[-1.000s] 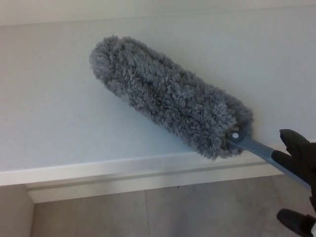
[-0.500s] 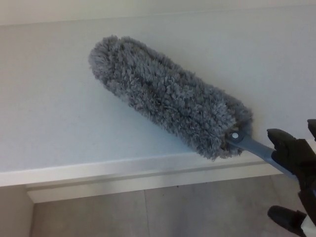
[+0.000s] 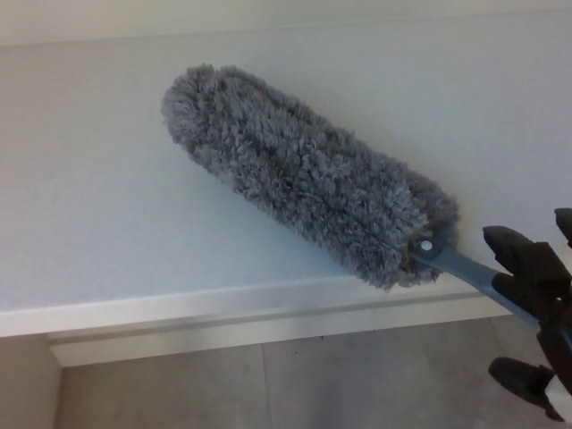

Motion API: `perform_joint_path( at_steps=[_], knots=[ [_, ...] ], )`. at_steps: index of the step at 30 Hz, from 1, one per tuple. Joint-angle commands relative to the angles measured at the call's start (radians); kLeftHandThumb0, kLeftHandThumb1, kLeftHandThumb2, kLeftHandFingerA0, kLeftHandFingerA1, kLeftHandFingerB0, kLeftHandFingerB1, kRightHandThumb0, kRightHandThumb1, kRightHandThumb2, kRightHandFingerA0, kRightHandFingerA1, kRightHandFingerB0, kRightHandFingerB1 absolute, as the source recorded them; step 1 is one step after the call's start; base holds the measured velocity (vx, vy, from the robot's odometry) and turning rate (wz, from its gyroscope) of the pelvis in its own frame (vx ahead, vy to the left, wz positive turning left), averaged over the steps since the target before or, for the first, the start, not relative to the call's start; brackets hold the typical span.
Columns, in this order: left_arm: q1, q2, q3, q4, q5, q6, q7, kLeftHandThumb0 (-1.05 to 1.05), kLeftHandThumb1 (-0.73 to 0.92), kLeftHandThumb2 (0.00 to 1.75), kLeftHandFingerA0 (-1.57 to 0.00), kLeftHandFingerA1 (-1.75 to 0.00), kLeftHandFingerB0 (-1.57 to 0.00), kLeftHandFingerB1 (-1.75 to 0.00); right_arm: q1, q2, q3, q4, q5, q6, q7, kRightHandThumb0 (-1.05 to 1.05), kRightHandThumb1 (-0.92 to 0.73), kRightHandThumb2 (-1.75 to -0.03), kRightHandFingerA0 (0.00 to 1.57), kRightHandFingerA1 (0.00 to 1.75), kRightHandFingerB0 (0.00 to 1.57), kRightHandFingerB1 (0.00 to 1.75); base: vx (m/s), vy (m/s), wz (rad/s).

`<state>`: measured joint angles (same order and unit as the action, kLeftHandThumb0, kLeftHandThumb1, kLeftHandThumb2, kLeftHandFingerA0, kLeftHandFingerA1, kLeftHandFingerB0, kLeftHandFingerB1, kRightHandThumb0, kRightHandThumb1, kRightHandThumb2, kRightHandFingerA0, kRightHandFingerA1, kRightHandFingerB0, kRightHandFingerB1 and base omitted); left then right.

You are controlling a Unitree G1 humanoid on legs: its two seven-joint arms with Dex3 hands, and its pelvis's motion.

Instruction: Pick up a grey duster using the right hand and walk towards the window and then clean the window using the duster

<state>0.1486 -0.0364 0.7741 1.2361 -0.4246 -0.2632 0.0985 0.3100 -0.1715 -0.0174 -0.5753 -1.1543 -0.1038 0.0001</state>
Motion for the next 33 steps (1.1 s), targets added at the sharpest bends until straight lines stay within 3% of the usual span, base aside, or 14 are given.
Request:
perform_joint_path(
  at_steps=[1, 2, 5, 6, 7, 9, 10, 11, 12, 13, 20, 24, 32, 33],
  knots=[
    [0.013, 0.006, 0.006, 0.003, -0.021, -0.131, -0.008, -0.19, 0.67, 0.78, -1.0, -1.18, -0.87, -0.91, -0.028, -0.041, -0.033, 0.021, -0.007, 0.047, 0.002, -0.57, -0.54, -0.59, 0.02, 0.29, 0.19, 0.31, 0.0, 0.0, 0.0],
    [0.013, 0.004, 0.007, 0.001, -0.024, -0.131, -0.003, -0.19, 0.67, 0.79, -1.03, -1.19, -0.89, -0.92, -0.036, -0.048, -0.038, 0.027, -0.005, 0.048, -0.01, -0.65, -0.4, -0.79, 0.01, 0.3, 0.14, 0.44, 0.0, 0.0, 0.0],
    [0.014, 0.004, 0.0, -0.004, -0.018, -0.135, 0.012, -0.2, 0.69, 0.75, -1.02, -1.17, -0.85, -0.87, -0.049, -0.056, -0.048, 0.034, 0.009, 0.056, -0.016, -0.64, -0.41, -0.79, 0.03, 0.28, 0.15, 0.44, 0.0, 0.0, 0.0],
    [0.014, 0.004, -0.001, -0.004, -0.018, -0.136, 0.01, -0.18, 0.67, 0.79, -1.03, -1.17, -0.86, -0.87, -0.049, -0.057, -0.045, 0.037, 0.002, 0.056, -0.023, -0.61, -0.55, -0.57, 0.0, 0.38, 0.22, 0.31, 0.0, 0.0, 0.0],
    [0.014, 0.004, 0.0, -0.006, -0.021, -0.137, 0.007, -0.17, 0.65, 0.82, -1.0, -1.21, -0.87, -0.89, -0.047, -0.058, -0.039, 0.038, -0.004, 0.056, -0.024, -0.63, -0.41, -0.8, 0.03, 0.31, 0.15, 0.44, 0.0, 0.0, 0.0],
    [0.016, 0.004, 0.001, -0.007, -0.025, -0.14, 0.002, -0.18, 0.65, 0.8, -1.03, -1.2, -0.88, -0.9, -0.035, -0.058, -0.024, 0.034, -0.007, 0.056, -0.014, -0.63, -0.41, -0.8, 0.01, 0.29, 0.16, 0.45, 0.0, 0.0, 0.0],
    [0.015, 0.004, 0.003, -0.005, -0.027, -0.14, 0.001, -0.18, 0.66, 0.79, -1.0, -1.17, -0.86, -0.89, -0.027, -0.05, -0.013, 0.033, 0.004, 0.057, -0.008, -0.57, -0.55, -0.57, 0.01, 0.37, 0.23, 0.3, 0.0, 0.0, 0.0],
    [0.014, 0.004, 0.003, -0.004, -0.027, -0.14, 0.001, -0.18, 0.66, 0.79, -1.0, -1.17, -0.86, -0.89, -0.024, -0.047, -0.008, 0.032, 0.009, 0.057, -0.006, -0.57, -0.55, -0.57, 0.01, 0.37, 0.23, 0.3, 0.0, 0.0, 0.0],
    [0.017, 0.004, 0.003, -0.002, -0.029, -0.139, -0.007, -0.15, 0.67, 0.83, -0.98, -1.17, -0.84, -0.88, -0.024, -0.044, 0.007, 0.036, -0.002, 0.063, 0.004, -0.62, -0.4, -0.78, 0.02, 0.32, 0.13, 0.43, 0.0, 0.0, 0.0],
    [0.017, 0.002, 0.003, -0.002, -0.029, -0.136, -0.003, -0.17, 0.68, 0.78, -0.93, -1.16, -0.81, -0.84, -0.024, -0.046, 0.019, 0.042, -0.012, 0.067, 0.012, -0.62, -0.38, -0.81, 0.0, 0.32, 0.11, 0.43, 0.0, 0.0, 0.0],
    [0.023, -0.001, 0.001, -0.002, -0.031, -0.135, -0.001, -0.15, 0.67, 0.81, -0.96, -1.17, -0.81, -0.85, -0.027, -0.061, 0.038, 0.071, -0.019, 0.073, -0.022, -0.65, -0.38, -0.8, 0.01, 0.32, 0.12, 0.45, 0.0, 0.0, 0.0],
    [0.046, -0.006, -0.003, -0.009, -0.028, -0.151, -0.009, -0.14, 0.63, 0.89, -1.01, -1.19, -0.85, -0.91, -0.08, -0.093, 0.035, 0.172, -0.067, 0.131, 0.012, -0.67, -0.39, -0.8, 0.0, 0.29, 0.08, 0.36, 0.0, 0.0, 0.0],
    [0.051, -0.006, -0.002, -0.007, -0.035, -0.156, -0.02, -0.16, 0.66, 0.83, -0.97, -1.17, -0.83, -0.88, -0.128, -0.114, 0.032, 0.223, -0.072, 0.178, 0.0, -0.66, -0.38, -0.78, 0.0, 0.27, 0.09, 0.35, 0.0, 0.0, 0.0],
    [0.055, -0.005, -0.012, -0.004, -0.023, -0.162, -0.015, -0.15, 0.65, 0.84, -0.99, -1.18, -0.83, -0.89, -0.136, -0.12, 0.037, 0.233, -0.071, 0.177, -0.012, -0.57, -0.53, -0.61, 0.01, 0.26, 0.14, 0.28, 0.0, 0.0, 0.0]
  ],
)
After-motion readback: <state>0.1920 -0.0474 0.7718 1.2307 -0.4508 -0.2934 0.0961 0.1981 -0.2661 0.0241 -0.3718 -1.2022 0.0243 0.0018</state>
